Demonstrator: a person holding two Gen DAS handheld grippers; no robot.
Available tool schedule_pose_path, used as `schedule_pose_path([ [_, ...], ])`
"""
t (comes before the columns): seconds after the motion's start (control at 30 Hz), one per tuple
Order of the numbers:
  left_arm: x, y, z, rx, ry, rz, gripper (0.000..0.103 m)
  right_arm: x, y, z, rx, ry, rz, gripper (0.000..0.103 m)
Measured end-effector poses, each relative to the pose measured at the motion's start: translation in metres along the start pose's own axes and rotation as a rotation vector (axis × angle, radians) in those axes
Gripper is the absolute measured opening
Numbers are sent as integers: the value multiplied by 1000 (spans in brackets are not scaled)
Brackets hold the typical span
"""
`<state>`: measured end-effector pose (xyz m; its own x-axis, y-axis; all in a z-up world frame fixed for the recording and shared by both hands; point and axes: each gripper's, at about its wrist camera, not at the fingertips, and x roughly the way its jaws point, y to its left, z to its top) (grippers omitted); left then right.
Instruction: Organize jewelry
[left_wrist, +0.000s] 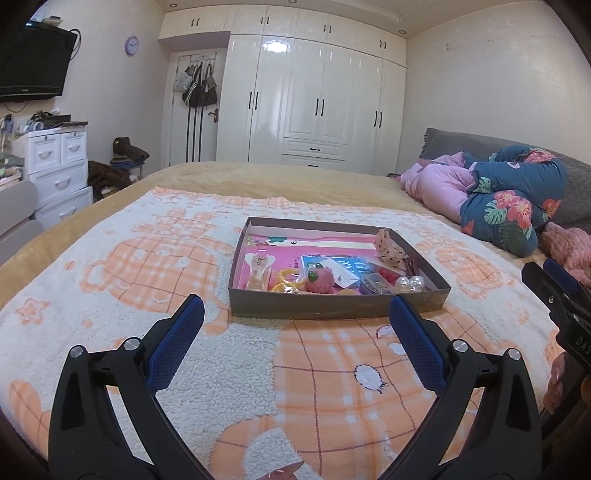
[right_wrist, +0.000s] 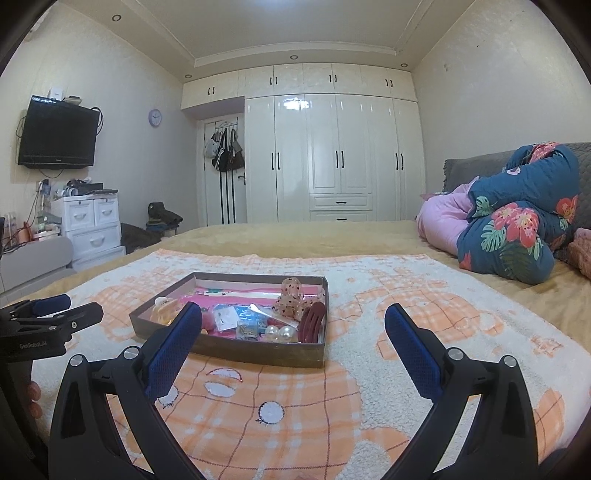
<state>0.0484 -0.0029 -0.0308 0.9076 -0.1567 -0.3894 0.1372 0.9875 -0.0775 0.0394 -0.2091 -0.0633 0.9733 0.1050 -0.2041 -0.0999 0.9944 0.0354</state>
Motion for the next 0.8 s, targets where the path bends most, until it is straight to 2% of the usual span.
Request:
schedule_pose_path([
  [0.8, -4, 1, 1, -2, -17, 8, 92, 3, 4, -5, -12, 19, 1, 97],
])
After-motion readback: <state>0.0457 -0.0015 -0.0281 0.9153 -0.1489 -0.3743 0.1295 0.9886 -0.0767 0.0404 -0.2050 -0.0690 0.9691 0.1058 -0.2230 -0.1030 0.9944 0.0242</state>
